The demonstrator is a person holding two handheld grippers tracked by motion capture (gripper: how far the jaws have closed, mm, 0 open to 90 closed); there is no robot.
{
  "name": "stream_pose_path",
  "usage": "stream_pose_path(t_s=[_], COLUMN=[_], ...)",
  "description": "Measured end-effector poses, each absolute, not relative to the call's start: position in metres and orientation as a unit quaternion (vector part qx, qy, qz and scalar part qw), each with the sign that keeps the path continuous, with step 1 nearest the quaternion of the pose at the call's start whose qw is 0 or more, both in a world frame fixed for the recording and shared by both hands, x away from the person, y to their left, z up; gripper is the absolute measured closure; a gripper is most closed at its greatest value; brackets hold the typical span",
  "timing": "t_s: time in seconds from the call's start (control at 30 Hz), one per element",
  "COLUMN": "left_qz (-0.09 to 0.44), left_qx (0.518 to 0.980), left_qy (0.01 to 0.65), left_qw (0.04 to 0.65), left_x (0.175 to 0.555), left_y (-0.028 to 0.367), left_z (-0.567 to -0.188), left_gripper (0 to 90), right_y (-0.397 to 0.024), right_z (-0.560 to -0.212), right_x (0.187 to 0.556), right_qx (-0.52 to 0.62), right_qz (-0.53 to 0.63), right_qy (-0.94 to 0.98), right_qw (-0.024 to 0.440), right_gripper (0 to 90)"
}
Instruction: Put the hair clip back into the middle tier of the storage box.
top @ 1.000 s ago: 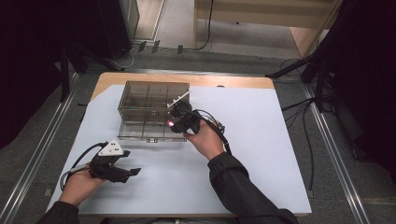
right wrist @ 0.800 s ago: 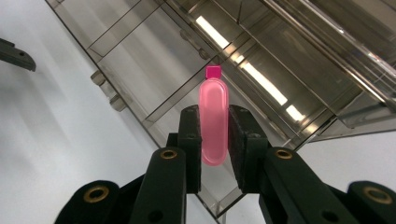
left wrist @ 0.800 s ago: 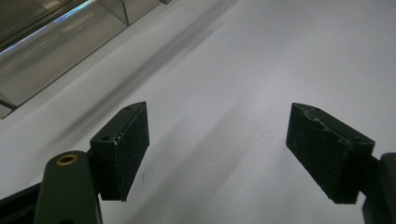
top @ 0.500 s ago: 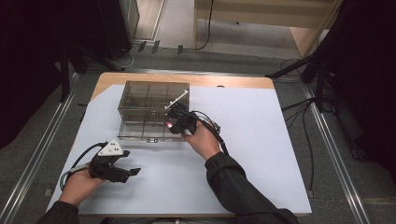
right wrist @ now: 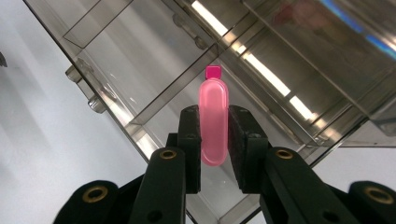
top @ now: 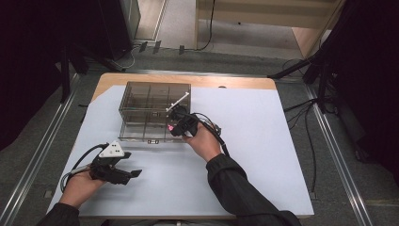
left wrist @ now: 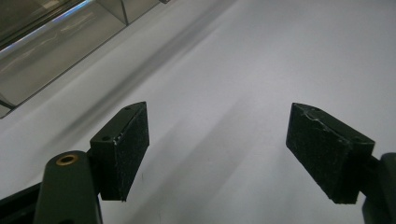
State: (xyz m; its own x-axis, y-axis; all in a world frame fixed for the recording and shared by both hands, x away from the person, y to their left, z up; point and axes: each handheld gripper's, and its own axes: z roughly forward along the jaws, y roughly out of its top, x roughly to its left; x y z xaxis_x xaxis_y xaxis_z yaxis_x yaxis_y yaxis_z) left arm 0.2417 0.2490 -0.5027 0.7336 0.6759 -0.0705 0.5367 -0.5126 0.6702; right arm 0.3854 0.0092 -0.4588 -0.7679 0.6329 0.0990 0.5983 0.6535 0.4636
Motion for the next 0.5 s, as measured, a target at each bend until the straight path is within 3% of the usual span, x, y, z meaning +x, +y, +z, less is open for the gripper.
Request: stream_pose_path(t_s=[0.5], left_qz=[0.103], left_qx=[0.862], left_qy=[0.353], left_qw=[0.35], left_x=[0.2415], left_y=[0.25], left_z=[-0.5024], left_gripper=[22.5], right_y=[0.009], right_z=[-0.4638], right_x=[0.387], right_qx=[0.34], right_qz=[0.24], right_qy=[0.909], right_qw=[0.03], right_gripper=[76.4])
